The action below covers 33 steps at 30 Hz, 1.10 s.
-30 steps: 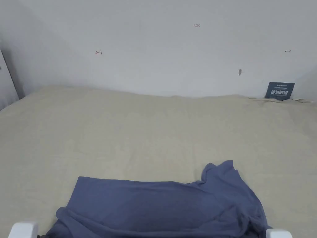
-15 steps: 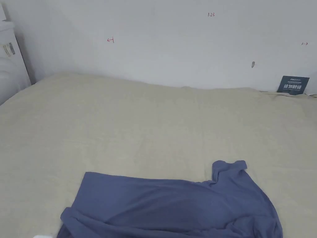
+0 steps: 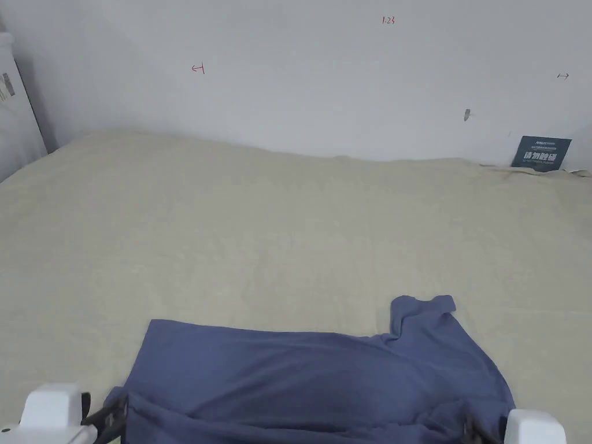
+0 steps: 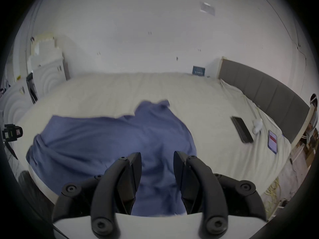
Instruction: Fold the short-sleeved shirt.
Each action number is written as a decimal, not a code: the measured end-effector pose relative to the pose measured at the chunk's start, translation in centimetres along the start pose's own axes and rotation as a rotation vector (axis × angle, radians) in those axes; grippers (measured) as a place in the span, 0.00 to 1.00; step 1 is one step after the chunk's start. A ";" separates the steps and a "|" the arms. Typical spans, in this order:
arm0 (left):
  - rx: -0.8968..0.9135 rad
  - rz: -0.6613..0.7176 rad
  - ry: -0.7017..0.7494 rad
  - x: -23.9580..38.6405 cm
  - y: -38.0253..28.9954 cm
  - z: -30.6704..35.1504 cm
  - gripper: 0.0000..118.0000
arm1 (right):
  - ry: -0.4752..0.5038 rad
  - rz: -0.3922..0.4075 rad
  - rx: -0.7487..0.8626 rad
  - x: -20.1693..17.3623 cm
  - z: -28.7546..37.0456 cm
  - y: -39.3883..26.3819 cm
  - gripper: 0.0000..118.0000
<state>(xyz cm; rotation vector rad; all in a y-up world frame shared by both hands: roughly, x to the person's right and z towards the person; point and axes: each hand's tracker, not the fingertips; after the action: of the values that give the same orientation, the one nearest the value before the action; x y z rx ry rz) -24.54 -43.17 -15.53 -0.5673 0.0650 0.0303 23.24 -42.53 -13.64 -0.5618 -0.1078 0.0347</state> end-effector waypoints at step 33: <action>-0.394 0.021 -0.083 0.7 11.8 -22.6 0.02 | 0.066 0.053 0.097 -4.4 -8.6 4.4 0.00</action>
<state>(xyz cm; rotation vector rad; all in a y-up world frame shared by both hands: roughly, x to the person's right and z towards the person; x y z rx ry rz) -25.62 -45.36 -40.96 -0.9583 -0.0170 0.0878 19.80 -43.59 -23.63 -0.4684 -0.0269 0.0722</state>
